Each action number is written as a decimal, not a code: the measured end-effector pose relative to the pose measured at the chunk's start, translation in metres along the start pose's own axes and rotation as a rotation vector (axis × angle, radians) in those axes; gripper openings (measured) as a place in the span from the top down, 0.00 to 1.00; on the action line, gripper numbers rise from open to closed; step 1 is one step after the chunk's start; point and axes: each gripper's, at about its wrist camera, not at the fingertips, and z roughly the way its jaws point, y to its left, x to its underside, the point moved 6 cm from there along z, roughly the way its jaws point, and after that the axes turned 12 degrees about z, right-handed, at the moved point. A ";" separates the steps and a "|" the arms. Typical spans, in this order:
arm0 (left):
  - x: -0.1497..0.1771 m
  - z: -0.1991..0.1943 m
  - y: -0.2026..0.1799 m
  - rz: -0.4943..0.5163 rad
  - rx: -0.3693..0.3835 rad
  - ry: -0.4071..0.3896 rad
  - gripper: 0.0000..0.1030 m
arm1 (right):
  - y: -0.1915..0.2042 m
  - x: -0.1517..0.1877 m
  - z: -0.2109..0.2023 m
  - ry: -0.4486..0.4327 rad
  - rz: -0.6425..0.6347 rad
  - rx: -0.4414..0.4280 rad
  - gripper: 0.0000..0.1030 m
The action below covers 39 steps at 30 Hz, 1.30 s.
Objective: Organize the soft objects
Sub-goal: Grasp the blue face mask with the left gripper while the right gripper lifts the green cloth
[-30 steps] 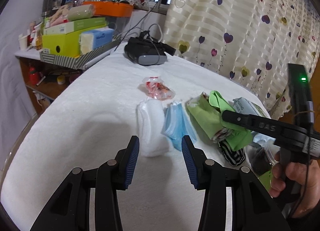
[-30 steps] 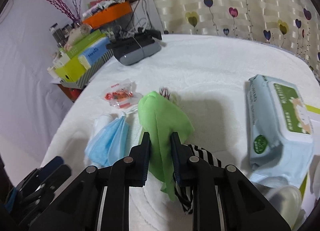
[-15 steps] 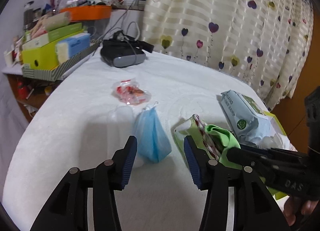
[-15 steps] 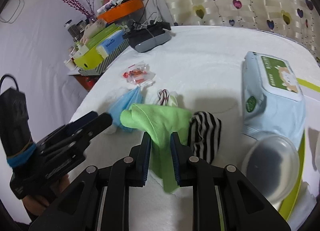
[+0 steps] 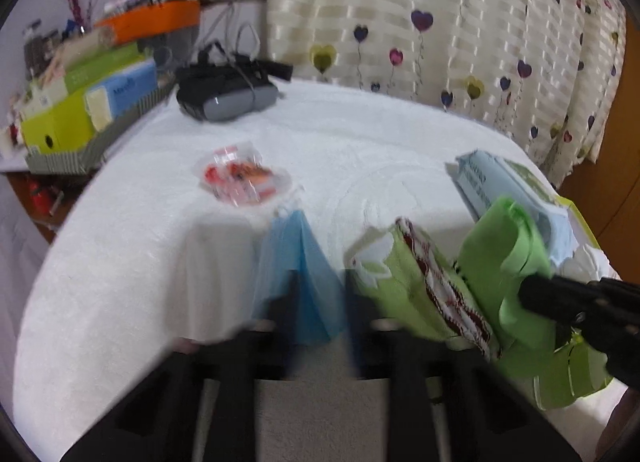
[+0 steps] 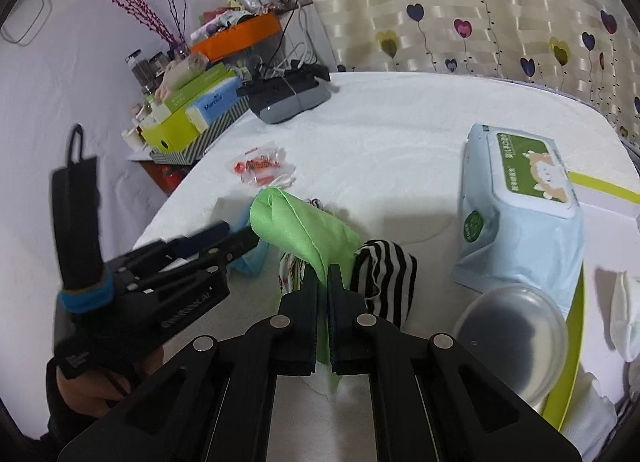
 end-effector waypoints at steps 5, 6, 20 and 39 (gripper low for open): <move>0.003 -0.015 -0.002 -0.010 0.010 -0.029 0.98 | 0.006 -0.001 -0.011 -0.021 -0.004 -0.029 0.96; 0.003 -0.020 -0.002 -0.008 0.009 -0.039 0.98 | 0.007 -0.001 -0.013 -0.026 -0.005 -0.034 0.96; 0.014 -0.084 -0.018 -0.028 -0.016 -0.129 0.98 | 0.021 0.006 -0.054 -0.091 -0.028 -0.089 0.96; 0.014 -0.125 -0.059 -0.029 0.007 -0.193 0.98 | 0.006 0.017 -0.107 -0.161 -0.033 -0.122 0.96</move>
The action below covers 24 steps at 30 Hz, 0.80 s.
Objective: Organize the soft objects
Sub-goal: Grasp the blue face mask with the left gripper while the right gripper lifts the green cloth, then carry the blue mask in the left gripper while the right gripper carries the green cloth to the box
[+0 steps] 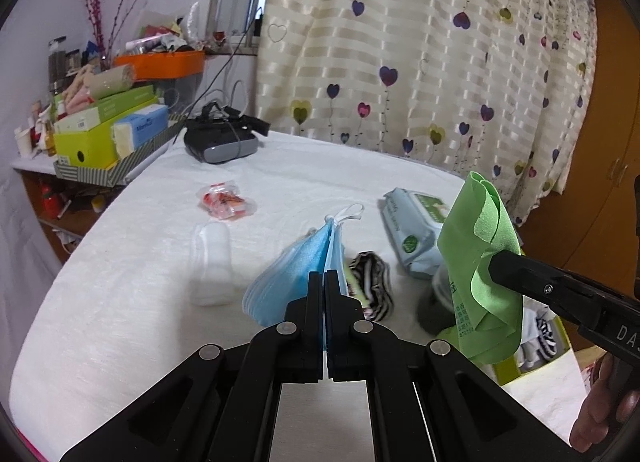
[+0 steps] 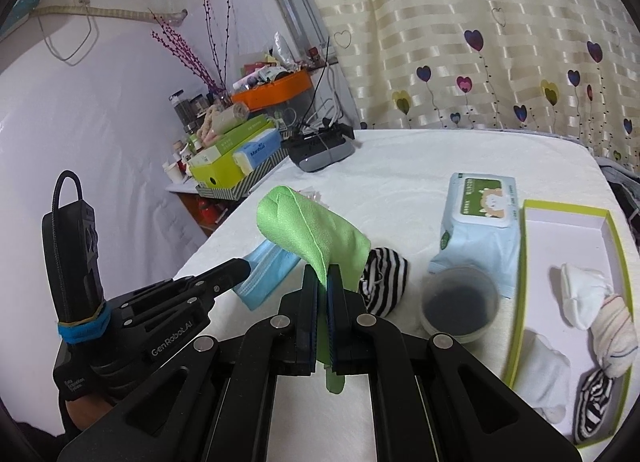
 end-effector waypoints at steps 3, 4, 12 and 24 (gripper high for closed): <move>-0.004 -0.004 -0.009 0.002 0.022 -0.012 0.98 | -0.005 -0.002 -0.008 -0.015 0.008 0.002 0.96; -0.006 -0.005 -0.013 0.006 0.026 -0.016 0.98 | -0.008 -0.002 -0.012 -0.020 0.011 0.004 0.96; -0.015 -0.013 -0.040 0.032 0.080 -0.042 0.98 | -0.026 -0.005 -0.038 -0.064 0.039 0.030 0.96; -0.034 -0.020 -0.091 0.100 0.156 -0.073 0.98 | -0.064 -0.012 -0.083 -0.149 0.099 0.089 0.96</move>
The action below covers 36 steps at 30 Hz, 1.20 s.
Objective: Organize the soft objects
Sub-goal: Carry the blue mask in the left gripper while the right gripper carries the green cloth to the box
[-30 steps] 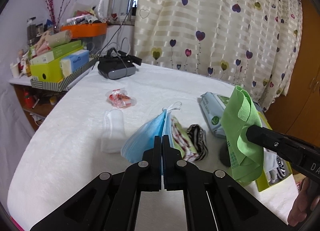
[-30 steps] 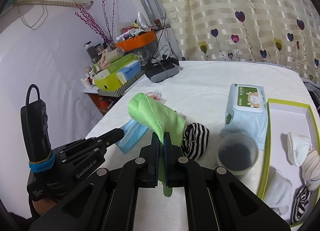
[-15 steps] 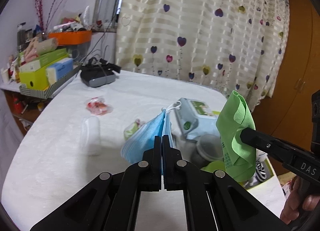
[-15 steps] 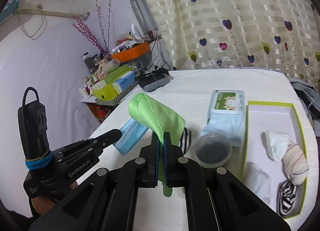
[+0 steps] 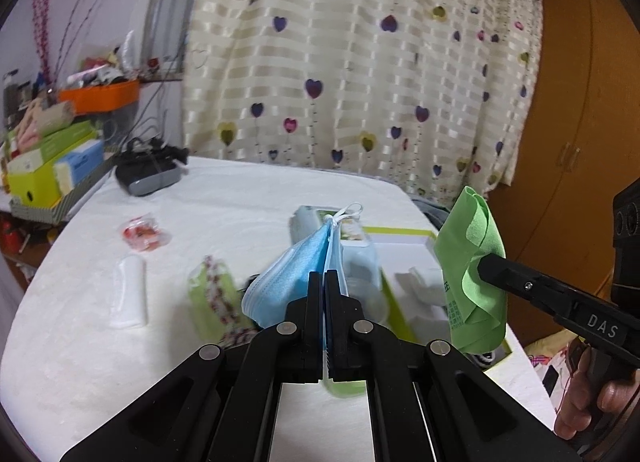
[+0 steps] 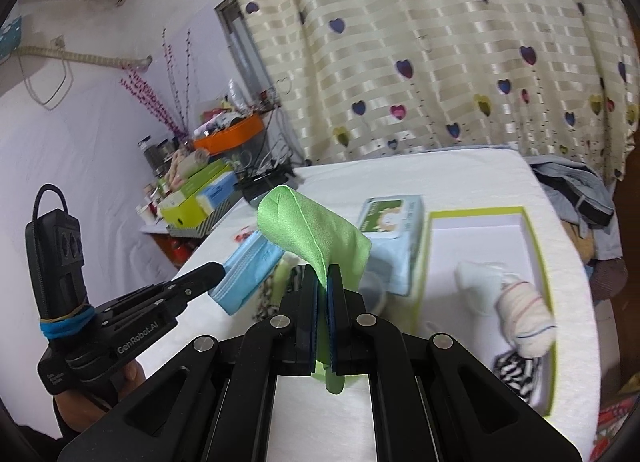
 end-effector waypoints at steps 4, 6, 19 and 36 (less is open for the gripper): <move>-0.005 0.006 -0.020 0.024 0.032 0.000 0.98 | -0.019 -0.006 -0.011 -0.023 0.028 0.024 0.96; -0.008 0.010 -0.029 0.033 0.046 0.002 0.98 | -0.026 -0.008 -0.015 -0.031 0.037 0.036 0.96; -0.020 0.035 -0.078 0.099 0.113 0.017 0.98 | -0.080 -0.017 -0.025 -0.046 0.107 0.094 0.96; -0.017 0.073 -0.107 0.137 0.144 0.077 0.99 | -0.153 0.026 0.027 0.137 0.195 0.179 0.96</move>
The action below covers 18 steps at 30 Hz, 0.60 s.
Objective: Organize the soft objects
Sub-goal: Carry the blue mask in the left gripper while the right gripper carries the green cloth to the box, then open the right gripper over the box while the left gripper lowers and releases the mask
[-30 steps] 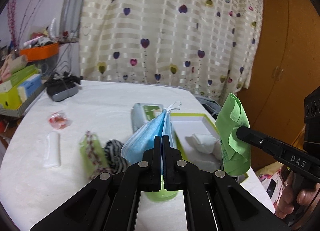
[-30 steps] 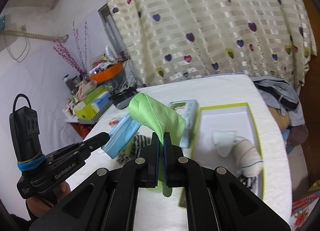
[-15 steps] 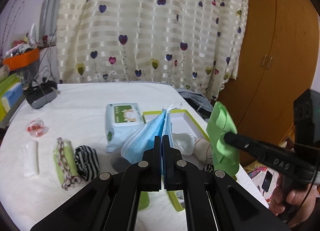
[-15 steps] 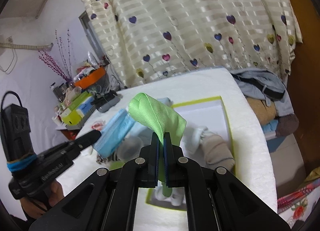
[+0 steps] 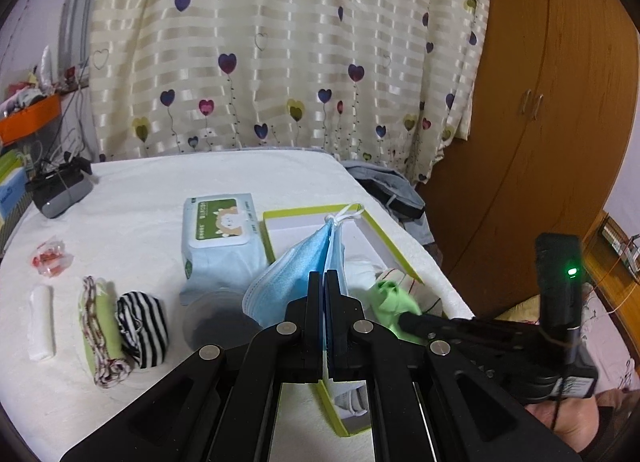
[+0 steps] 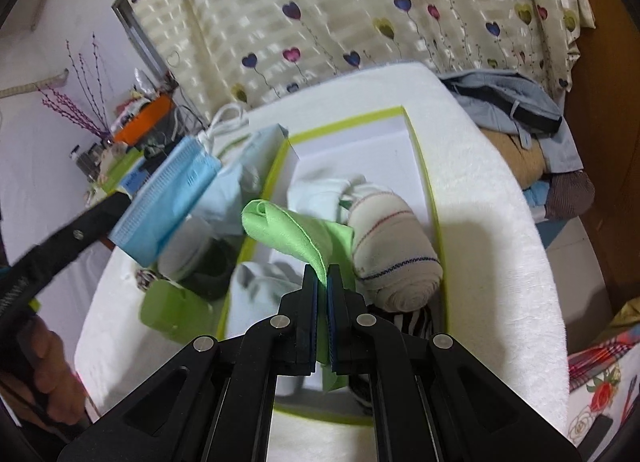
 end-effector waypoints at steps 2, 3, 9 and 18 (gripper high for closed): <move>0.000 0.005 -0.001 0.001 0.001 0.007 0.99 | -0.005 0.001 0.010 0.018 0.007 0.019 0.96; 0.000 0.007 -0.002 0.001 0.001 0.012 0.99 | -0.006 0.001 0.014 0.024 0.008 0.022 0.96; 0.001 0.025 -0.006 0.002 0.008 0.039 0.99 | -0.005 0.003 0.019 0.041 -0.010 0.024 0.90; 0.000 0.055 -0.017 0.005 0.009 0.072 0.98 | 0.009 -0.001 -0.012 -0.036 -0.074 -0.007 0.57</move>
